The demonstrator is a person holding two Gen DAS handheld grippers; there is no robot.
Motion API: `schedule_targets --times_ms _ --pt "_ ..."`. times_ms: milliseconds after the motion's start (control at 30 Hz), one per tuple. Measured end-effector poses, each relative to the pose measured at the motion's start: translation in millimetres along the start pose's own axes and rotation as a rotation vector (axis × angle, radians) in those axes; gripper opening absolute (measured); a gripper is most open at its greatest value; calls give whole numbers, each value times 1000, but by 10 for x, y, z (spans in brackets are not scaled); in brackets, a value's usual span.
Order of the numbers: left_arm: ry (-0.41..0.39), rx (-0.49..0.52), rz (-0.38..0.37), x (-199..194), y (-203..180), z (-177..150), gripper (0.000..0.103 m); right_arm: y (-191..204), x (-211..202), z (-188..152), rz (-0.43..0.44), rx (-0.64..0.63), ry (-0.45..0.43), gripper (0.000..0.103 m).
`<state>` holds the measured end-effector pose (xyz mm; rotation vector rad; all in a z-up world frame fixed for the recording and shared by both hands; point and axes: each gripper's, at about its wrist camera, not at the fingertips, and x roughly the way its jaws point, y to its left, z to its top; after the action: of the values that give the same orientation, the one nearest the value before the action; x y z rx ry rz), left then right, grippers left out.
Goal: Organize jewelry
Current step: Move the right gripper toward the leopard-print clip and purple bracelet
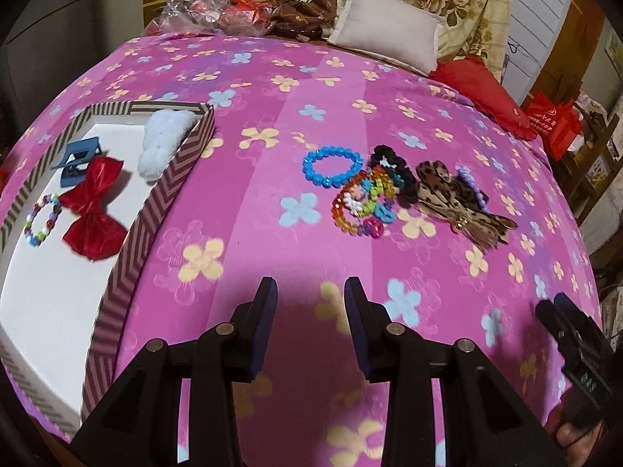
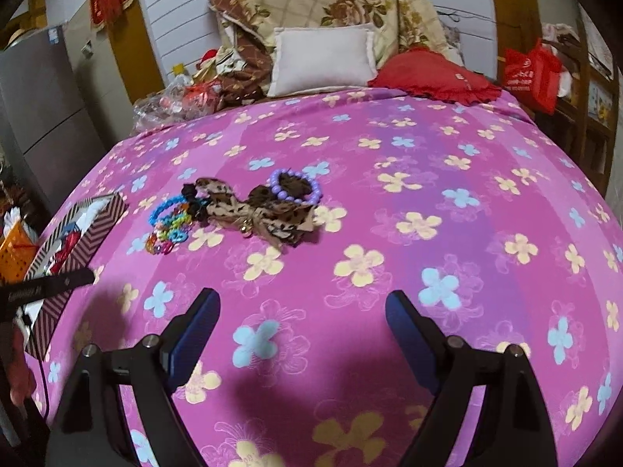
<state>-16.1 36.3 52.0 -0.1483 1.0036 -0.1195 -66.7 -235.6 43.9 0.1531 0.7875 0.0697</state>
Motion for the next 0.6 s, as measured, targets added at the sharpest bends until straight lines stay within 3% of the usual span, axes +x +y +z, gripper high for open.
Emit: schedule_targets --times_ms 300,600 --pt "35 34 -45 267 4 298 23 -3 95 149 93 51 13 89" --pt "44 73 -89 486 49 401 23 198 237 525 97 -47 14 82"
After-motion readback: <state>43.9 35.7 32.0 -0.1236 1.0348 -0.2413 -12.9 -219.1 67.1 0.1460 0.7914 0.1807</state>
